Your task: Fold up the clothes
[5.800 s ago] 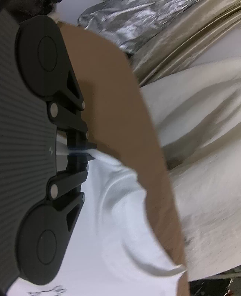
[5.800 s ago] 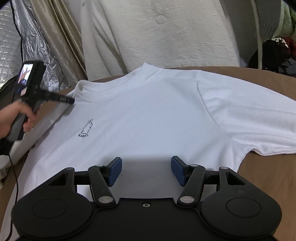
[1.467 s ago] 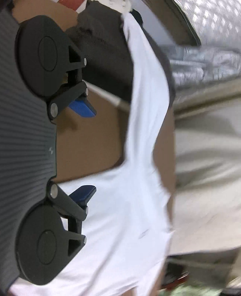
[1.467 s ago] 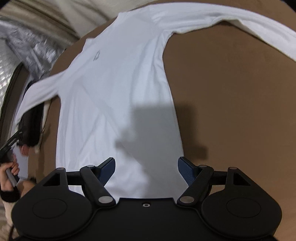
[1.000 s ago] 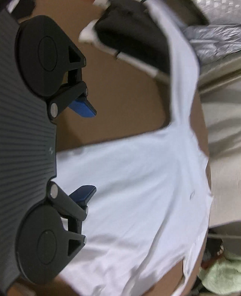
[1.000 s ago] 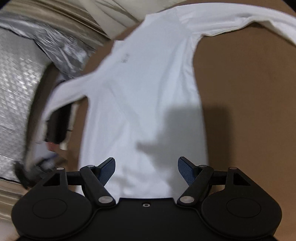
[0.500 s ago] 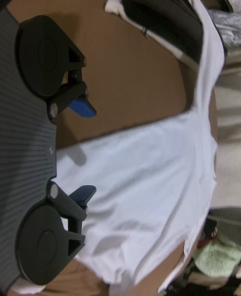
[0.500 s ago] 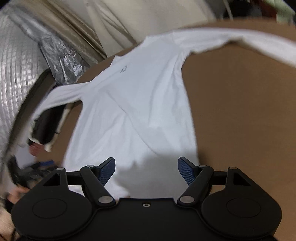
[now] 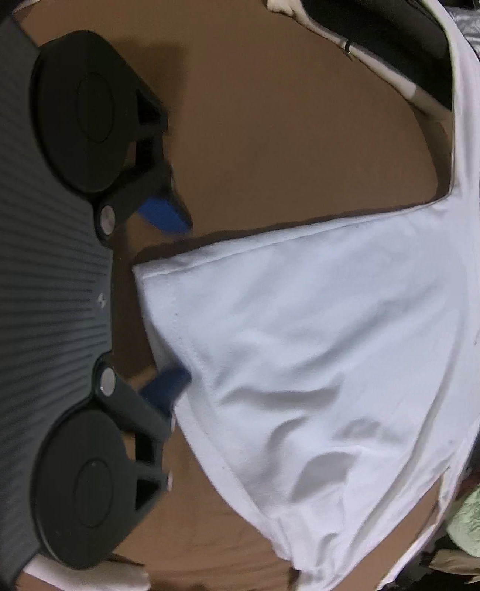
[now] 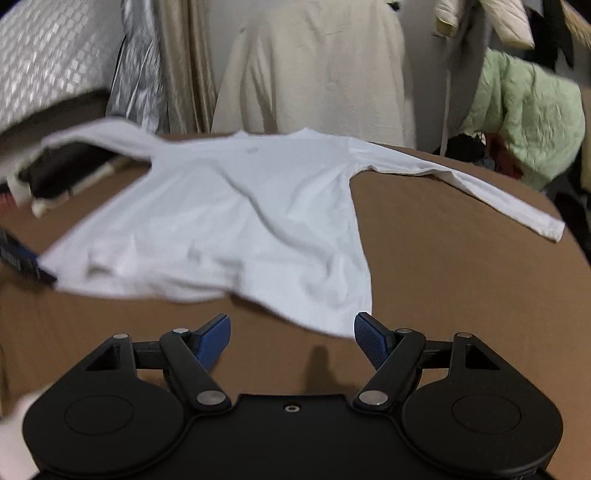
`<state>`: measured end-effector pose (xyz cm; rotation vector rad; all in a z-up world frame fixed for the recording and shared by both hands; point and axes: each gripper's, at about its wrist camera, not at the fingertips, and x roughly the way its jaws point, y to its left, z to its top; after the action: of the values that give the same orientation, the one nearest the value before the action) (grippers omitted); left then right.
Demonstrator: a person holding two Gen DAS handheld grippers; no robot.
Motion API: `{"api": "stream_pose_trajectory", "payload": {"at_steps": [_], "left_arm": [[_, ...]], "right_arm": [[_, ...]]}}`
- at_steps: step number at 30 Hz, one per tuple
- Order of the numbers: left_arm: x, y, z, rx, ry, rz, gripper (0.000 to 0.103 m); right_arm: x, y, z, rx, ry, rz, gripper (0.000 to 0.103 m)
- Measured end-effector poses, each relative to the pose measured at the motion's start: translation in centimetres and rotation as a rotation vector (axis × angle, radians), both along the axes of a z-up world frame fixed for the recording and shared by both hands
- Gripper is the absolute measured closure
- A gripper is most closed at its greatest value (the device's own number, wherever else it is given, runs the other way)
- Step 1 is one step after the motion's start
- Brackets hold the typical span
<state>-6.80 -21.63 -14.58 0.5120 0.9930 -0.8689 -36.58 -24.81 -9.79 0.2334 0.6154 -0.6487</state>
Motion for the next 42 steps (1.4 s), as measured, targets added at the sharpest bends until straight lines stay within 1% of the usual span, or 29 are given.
{"api": "stream_pose_trajectory", "payload": {"at_steps": [1,2,3,4,6,8,10,11,12,13,14,15,16,18,20,21,22,23,25,27,28,30,33,35,37,38,39,41,42], "left_arm": [[0.0,0.1,0.1,-0.013,-0.008,0.002,0.056],[0.0,0.2,0.2,-0.023,-0.024,0.006,0.063],[0.0,0.4,0.3,-0.032,-0.04,0.009,0.075],[0.1,0.5,0.3,-0.041,-0.039,0.017,0.078],[0.3,0.8,0.4,-0.056,-0.037,0.027,0.079],[0.4,1.0,0.3,-0.066,-0.035,0.03,0.079],[0.4,1.1,0.3,-0.073,-0.031,0.032,0.075],[0.5,1.2,0.3,-0.079,-0.021,0.035,0.073],[0.7,1.2,0.3,-0.084,-0.01,0.037,0.068],[0.8,1.1,0.2,-0.092,-0.004,0.042,0.067],[0.8,1.1,0.3,-0.1,-0.01,0.048,0.069],[0.9,1.1,0.4,-0.108,-0.015,0.054,0.087],[0.9,1.3,0.8,-0.125,-0.03,0.067,0.095],[0.7,1.9,2.0,-0.171,-0.053,0.1,0.096],[0.4,3.1,3.5,-0.219,-0.062,0.139,0.096],[0.1,3.5,3.9,-0.216,-0.072,0.155,0.096],[-0.3,3.8,4.3,-0.213,-0.083,0.17,0.096],[-0.7,3.9,4.1,-0.191,-0.103,0.168,0.096],[-1.1,3.5,3.0,-0.117,-0.12,0.156,0.096],[-0.8,3.0,1.8,-0.054,-0.092,0.169,0.095],[-0.5,3.0,1.3,-0.04,-0.073,0.191,0.093],[0.1,3.5,1.1,-0.05,-0.044,0.24,0.087],[0.3,4.1,1.3,-0.053,-0.022,0.237,0.07],[-0.2,3.8,1.1,-0.018,-0.076,0.223,0.061],[-0.5,3.2,0.7,0.032,-0.142,0.214,0.035],[-0.6,3.0,0.7,0.052,-0.171,0.212,0.031],[-0.7,2.8,0.6,0.073,-0.201,0.211,0.03],[-1.2,2.5,0.6,0.061,-0.212,0.163,0.03],[-1.4,2.4,0.4,0.061,-0.214,0.138,0.03]], "right_arm": [[0.4,0.0,-0.5,-0.026,0.031,-0.001,0.025],[0.8,0.1,-1.1,-0.053,0.063,-0.005,0.025],[1.1,-0.4,-1.7,-0.08,0.097,-0.034,0.025],[1.4,-0.8,-2.4,-0.107,0.132,-0.063,0.025],[1.9,-1.8,-3.6,-0.158,0.195,-0.121,0.026],[1.0,-3.3,-4.3,-0.082,0.104,-0.144,0.03],[-0.2,-4.8,-4.5,0.021,-0.025,-0.175,0.039],[-0.3,-5.1,-4.5,0.02,-0.043,-0.18,0.044],[-0.5,-5.3,-4.5,0.018,-0.059,-0.184,0.056],[-0.4,-5.4,-4.3,-0.002,-0.061,-0.169,0.082],[-0.4,-5.3,-3.8,-0.017,-0.068,-0.158,0.091],[-0.4,-5.3,-3.4,-0.033,-0.075,-0.147,0.091],[-0.5,-5.2,-2.9,-0.046,-0.086,-0.137,0.092],[-2.0,-5.1,-0.8,-0.033,-0.174,-0.142,0.093],[-4.1,-4.8,1.0,0.019,-0.29,-0.16,0.096],[-5.0,-4.8,1.5,0.042,-0.323,-0.175,0.102],[-5.6,-5.0,1.6,0.053,-0.318,-0.206,0.102],[-5.3,-5.4,0.8,0.054,-0.277,-0.223,0.103],[-4.6,-6.1,-0.6,0.055,-0.194,-0.256,0.103],[-4.0,-6.8,-2.1,0.055,-0.115,-0.287,0.103],[-3.8,-6.8,-2.4,0.053,-0.11,-0.28,0.103],[-3.9,-6.1,-2.2,0.055,-0.166,-0.266,0.103],[-3.7,-4.7,-1.8,0.018,-0.147,-0.206,0.094],[-3.5,-3.5,-1.7,-0.011,-0.119,-0.148,0.094],[-2.7,-2.8,-1.9,-0.029,-0.078,-0.085,0.094],[-2.3,-2.4,-1.9,-0.039,-0.056,-0.055,0.092],[-1.7,-1.8,-1.9,-0.068,-0.024,-0.032,0.086],[-0.4,-1.1,-1.9,-0.131,0.026,0.013,0.066],[0.2,-0.7,-1.8,-0.164,0.044,0.031,0.047]]}}
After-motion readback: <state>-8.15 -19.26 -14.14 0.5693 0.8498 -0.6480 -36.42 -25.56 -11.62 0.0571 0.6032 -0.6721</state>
